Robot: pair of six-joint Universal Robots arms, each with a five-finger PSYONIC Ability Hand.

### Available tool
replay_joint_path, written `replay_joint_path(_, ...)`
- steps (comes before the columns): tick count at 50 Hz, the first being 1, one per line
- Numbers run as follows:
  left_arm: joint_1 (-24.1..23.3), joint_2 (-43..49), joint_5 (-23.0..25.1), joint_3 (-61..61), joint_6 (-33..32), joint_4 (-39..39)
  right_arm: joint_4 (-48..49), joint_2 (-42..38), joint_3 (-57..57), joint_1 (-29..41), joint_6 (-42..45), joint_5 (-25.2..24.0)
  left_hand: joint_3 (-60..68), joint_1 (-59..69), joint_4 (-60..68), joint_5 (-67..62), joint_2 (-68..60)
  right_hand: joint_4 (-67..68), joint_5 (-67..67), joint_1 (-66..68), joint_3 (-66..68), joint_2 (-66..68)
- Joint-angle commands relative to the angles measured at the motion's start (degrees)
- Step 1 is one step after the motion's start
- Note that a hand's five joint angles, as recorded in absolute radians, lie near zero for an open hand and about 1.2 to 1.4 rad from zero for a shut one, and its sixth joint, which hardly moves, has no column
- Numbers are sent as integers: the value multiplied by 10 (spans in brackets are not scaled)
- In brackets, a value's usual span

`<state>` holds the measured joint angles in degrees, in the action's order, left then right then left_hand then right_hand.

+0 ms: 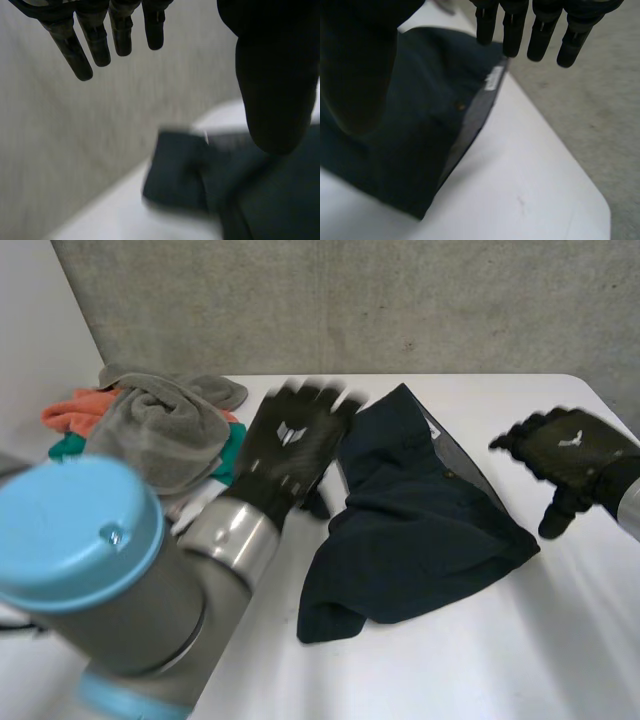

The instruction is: Fold the laundry.

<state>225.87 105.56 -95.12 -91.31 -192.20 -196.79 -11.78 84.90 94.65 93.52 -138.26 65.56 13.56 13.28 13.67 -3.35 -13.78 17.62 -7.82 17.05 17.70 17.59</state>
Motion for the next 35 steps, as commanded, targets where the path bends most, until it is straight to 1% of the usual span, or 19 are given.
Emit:
replay_joint_path(1,7,3,-43,-103,73,74,-30,-47,18,-1,101,-5,59,62,58,-61,-57,69,-67,75,68,70)
replay_joint_path(4,16,10,-38,-108,110,80,-2,-73,19,-1,91,-4,61,64,60,-63,-59,69,-67,75,68,70)
replay_joint_path(5,25,24,-34,-106,136,81,10,-82,20,0,87,-4,61,64,60,-63,-59,71,-69,77,70,71)
replay_joint_path(8,33,46,-29,-99,162,81,69,-109,30,0,64,-4,67,70,66,-70,-65,78,-76,83,77,78)
replay_joint_path(9,35,57,-17,-94,172,81,82,-114,33,-1,58,-4,86,89,85,-88,-84,83,-81,88,82,83)
replay_joint_path(12,37,68,15,-83,176,82,129,-126,42,-1,36,-8,109,112,108,-112,-107,118,-116,124,117,118)
replay_joint_path(13,39,75,37,-77,177,82,137,-131,44,-1,33,-8,128,131,127,-130,-126,121,-119,127,121,122)
replay_joint_path(17,44,111,81,-58,185,83,156,-162,48,1,27,-10,152,154,150,-154,-149,123,-121,129,122,123)
replay_joint_path(20,44,126,89,-48,186,83,163,-184,47,2,27,-8,165,168,164,-167,-163,125,-123,131,124,125)
replay_joint_path(22,42,140,89,-34,186,83,169,-194,46,3,27,-7,242,245,241,-244,-240,138,-136,144,137,138)
replay_joint_path(23,42,147,88,-27,186,83,175,-198,45,3,27,-6,302,305,301,-304,-300,157,-155,162,156,157)
replay_joint_path(24,42,154,88,-20,186,83,189,-205,43,3,27,-3,373,376,372,-375,-371,238,-236,244,238,239)
replay_joint_path(25,44,169,87,-8,187,85,196,-206,41,3,26,-3,505,508,504,-507,-503,294,-292,300,293,294)
replay_joint_path(27,45,178,87,2,188,91,207,-207,40,4,26,-2,657,660,656,-659,-655,425,-423,431,424,426)
replay_joint_path(28,45,183,86,14,188,99,214,-207,38,4,25,0,664,667,663,-666,-662,609,-607,615,608,609)
replay_joint_path(31,45,182,83,32,187,114,215,-202,30,3,19,4,664,667,663,-667,-662,624,-622,630,623,624)
replay_joint_path(33,45,161,66,49,184,131,210,-190,19,3,12,11,664,667,663,-667,-662,624,-622,630,623,624)
replay_joint_path(34,46,143,58,54,183,136,208,-177,15,3,5,12,664,667,663,-667,-662,624,-622,630,623,624)
replay_joint_path(35,48,119,50,60,180,141,203,-126,2,2,-18,14,664,667,663,-667,-662,624,-622,630,623,624)
